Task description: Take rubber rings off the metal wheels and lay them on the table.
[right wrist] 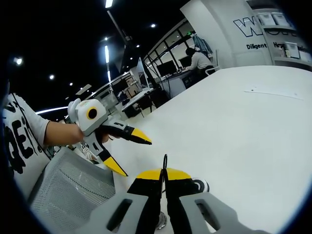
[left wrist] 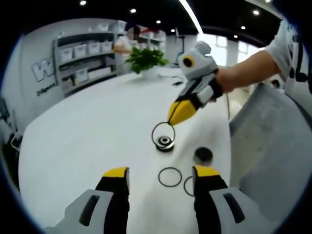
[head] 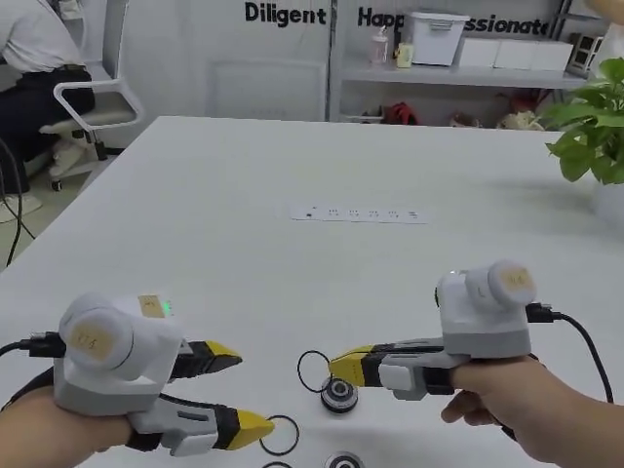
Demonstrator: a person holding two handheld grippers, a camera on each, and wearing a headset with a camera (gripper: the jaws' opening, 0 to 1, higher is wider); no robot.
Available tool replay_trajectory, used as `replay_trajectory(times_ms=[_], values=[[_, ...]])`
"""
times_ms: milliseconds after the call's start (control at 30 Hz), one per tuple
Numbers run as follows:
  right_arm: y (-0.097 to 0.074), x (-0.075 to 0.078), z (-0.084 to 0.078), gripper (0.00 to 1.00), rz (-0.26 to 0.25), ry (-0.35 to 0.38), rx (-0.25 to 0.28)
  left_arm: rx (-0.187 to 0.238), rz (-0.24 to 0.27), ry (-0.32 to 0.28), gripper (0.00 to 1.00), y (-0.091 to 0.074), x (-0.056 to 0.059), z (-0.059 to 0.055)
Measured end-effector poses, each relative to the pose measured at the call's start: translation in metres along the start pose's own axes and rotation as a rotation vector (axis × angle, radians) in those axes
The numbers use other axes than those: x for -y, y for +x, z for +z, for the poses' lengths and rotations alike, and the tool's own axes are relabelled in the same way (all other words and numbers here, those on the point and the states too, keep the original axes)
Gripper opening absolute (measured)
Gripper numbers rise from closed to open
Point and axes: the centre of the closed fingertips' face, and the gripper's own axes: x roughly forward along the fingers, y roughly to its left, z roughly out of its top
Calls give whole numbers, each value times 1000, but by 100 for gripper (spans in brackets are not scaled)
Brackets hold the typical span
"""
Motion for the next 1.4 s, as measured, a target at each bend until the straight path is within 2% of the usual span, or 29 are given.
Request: replay_trajectory(times_ms=[333, 800, 1133, 1400], values=[[7, -9, -1, 0, 16, -14, -21, -5, 22, -13, 53, -13, -3, -9], [23, -22, 0, 0, 50, -35, -44, 0, 58, -22, 54, -30, -10, -15], [36, -26, -2, 0, 71, -45, -62, 2, 92, -45, 54, -42, -17, -24], [46, -26, -4, 0, 81, -54, -80, 5, 114, -57, 54, -50, -23, -27]])
